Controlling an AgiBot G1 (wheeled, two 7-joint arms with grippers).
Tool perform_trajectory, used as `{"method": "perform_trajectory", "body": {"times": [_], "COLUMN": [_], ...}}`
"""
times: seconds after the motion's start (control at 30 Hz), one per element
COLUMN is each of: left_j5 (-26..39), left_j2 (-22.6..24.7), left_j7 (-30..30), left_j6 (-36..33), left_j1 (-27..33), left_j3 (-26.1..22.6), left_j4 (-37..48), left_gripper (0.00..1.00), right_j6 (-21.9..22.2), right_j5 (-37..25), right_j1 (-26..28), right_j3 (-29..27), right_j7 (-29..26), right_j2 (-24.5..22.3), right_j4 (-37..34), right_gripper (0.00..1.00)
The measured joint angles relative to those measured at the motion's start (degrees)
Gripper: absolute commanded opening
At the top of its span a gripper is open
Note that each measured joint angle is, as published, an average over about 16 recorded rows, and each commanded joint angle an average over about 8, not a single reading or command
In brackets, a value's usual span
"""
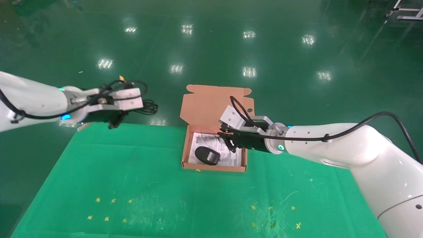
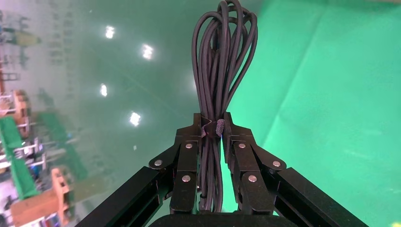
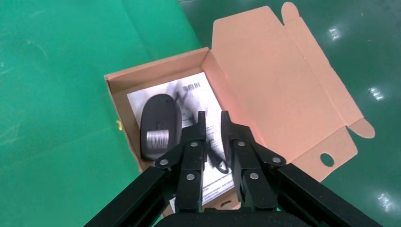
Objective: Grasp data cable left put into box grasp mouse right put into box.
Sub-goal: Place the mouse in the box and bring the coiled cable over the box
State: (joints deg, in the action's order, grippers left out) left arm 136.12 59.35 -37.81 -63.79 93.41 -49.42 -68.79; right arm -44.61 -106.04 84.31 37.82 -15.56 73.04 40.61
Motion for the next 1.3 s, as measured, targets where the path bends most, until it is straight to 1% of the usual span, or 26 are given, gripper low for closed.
{"method": "perform_trajectory", "body": {"times": [0.17, 0.3, 0.57, 0.83, 1.03, 1.17, 1.3], "left_j5": [-1.0, -2.1, -5.4, -12.5, -19.0, -22.6, -24.7], "left_j2": [1.9, 4.3, 11.3, 17.3, 19.1, 19.3, 19.5], "left_j7": [1.5, 3.9, 11.9, 21.9, 27.7, 29.8, 31.0], "left_j6": [2.5, 6.0, 16.3, 25.7, 30.4, 32.5, 33.9], "left_j1": [-1.5, -3.0, -5.8, -6.9, -6.7, -6.4, -6.2], "left_j3": [-0.5, -1.0, -2.4, -5.7, -9.9, -12.8, -14.8], "left_j4": [1.2, 3.2, 11.6, 20.8, 24.3, 25.2, 25.7], "left_gripper": [0.0, 0.0, 0.0, 0.0, 0.0, 0.49, 0.99], "right_j6": [-0.6, -1.1, -2.2, -3.6, -4.8, -5.5, -6.0], "right_j5": [0.0, -0.3, -1.7, -3.9, -5.8, -6.9, -7.7], "right_j1": [-0.5, -0.7, -0.5, -0.2, 0.0, 0.1, 0.2], "right_j3": [-0.2, -0.4, -1.4, -2.3, -2.4, -2.4, -2.2], "right_j7": [-0.5, -1.4, -4.6, -9.4, -12.9, -14.5, -15.5], "right_j2": [-1.7, -3.8, -10.0, -15.6, -18.1, -19.0, -19.3], "right_j4": [1.5, 3.6, 9.6, 16.1, 19.7, 21.2, 22.1], "right_gripper": [1.0, 1.0, 1.0, 1.0, 1.0, 1.0, 1.0]}}
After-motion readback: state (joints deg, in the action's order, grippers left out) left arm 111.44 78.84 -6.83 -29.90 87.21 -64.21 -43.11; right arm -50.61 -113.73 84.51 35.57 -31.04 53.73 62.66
